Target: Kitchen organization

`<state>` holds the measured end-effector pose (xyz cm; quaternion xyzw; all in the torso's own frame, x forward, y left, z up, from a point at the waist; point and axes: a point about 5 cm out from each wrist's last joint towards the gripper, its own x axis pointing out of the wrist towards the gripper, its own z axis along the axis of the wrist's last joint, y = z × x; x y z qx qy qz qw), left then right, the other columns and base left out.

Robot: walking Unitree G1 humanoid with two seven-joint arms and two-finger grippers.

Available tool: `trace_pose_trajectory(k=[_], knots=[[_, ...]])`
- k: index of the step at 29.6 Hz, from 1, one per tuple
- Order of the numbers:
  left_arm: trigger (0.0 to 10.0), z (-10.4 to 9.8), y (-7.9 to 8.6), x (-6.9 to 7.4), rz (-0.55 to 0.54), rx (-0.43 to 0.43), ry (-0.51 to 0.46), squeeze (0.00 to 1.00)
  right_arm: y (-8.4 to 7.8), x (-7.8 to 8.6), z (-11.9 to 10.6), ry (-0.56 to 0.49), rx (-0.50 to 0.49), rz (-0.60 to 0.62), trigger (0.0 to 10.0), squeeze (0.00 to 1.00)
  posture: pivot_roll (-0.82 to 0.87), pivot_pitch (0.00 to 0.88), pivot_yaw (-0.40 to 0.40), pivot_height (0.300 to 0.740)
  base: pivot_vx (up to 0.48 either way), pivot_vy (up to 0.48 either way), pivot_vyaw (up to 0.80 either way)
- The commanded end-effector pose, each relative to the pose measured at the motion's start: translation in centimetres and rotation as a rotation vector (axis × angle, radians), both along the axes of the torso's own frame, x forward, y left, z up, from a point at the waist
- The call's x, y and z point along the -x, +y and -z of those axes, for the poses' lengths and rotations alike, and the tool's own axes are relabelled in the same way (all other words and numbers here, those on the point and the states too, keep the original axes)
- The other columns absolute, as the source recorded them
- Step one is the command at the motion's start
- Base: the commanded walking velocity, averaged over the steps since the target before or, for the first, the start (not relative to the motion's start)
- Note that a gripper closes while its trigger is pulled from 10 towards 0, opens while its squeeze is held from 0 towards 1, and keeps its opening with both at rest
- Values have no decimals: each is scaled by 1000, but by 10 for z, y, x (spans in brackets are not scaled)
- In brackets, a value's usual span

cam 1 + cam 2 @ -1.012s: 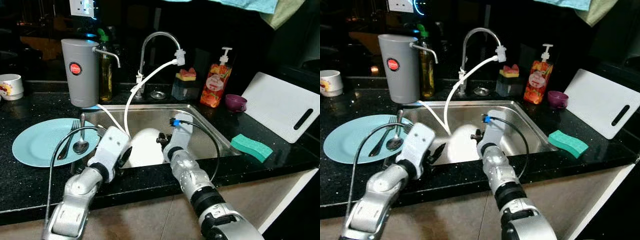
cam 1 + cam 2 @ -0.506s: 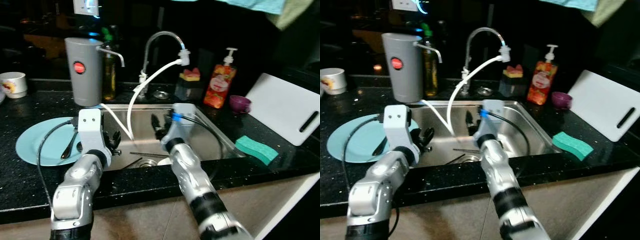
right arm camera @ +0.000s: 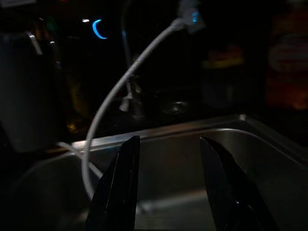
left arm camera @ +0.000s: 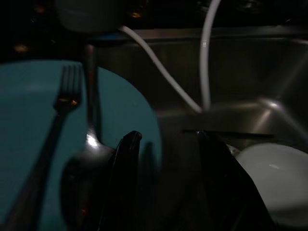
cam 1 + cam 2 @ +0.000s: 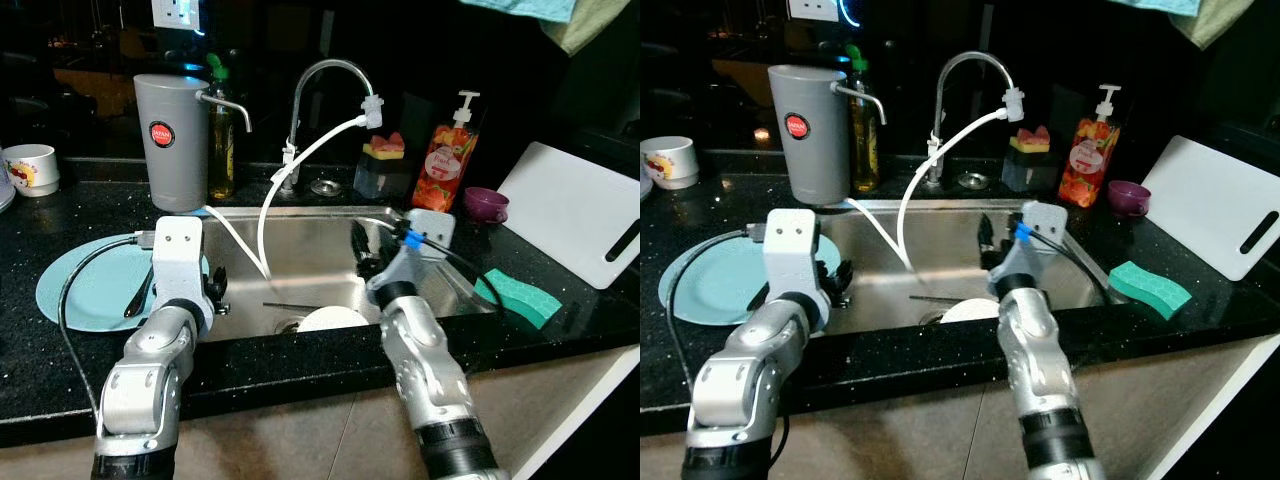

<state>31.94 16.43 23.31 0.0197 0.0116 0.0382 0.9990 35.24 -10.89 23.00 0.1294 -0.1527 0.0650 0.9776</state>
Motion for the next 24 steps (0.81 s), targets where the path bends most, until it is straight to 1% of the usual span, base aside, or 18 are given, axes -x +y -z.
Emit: trace_pose_trajectory(k=[1,3,5,7,8,9,14,16,19,24], knots=[[10000,1,-3,-3,-3,-29,6,0,-6,2,-1,5,-3,23,10000,0,164,61,-124,740,0,0,0],[10000,3,2,-4,-36,-36,23,0,-6,2,-3,4,-12,29,10000,0,165,62,-121,740,0,0,0],[10000,5,7,-4,-71,-40,49,0,-3,4,-7,-5,-15,23,10000,0,165,62,-121,740,0,0,0],[10000,5,9,-5,-83,-39,56,0,-1,4,-9,-11,-16,19,10000,0,167,60,-119,740,0,0,0],[10000,8,14,-5,-120,-39,82,0,1,5,-11,-16,-13,13,10000,0,169,63,-120,740,0,0,0],[10000,10,17,-4,-134,-36,92,0,2,5,-12,-19,-12,11,10000,0,169,63,-120,740,0,0,0],[10000,8,23,-4,-153,-42,92,0,3,10,-15,-19,-2,0,10000,0,176,59,-117,740,0,0,0],[10000,8,24,-4,-157,-45,94,0,3,10,-15,-19,-2,1,10000,0,176,59,-117,740,0,0,0],[10000,8,25,-6,-170,-85,103,0,3,10,-17,-21,-13,5,10000,0,176,61,-118,740,0,0,0],[10000,9,22,-7,-169,-94,110,0,2,12,-18,-20,-15,12,10000,0,174,60,-113,740,0,0,0]])
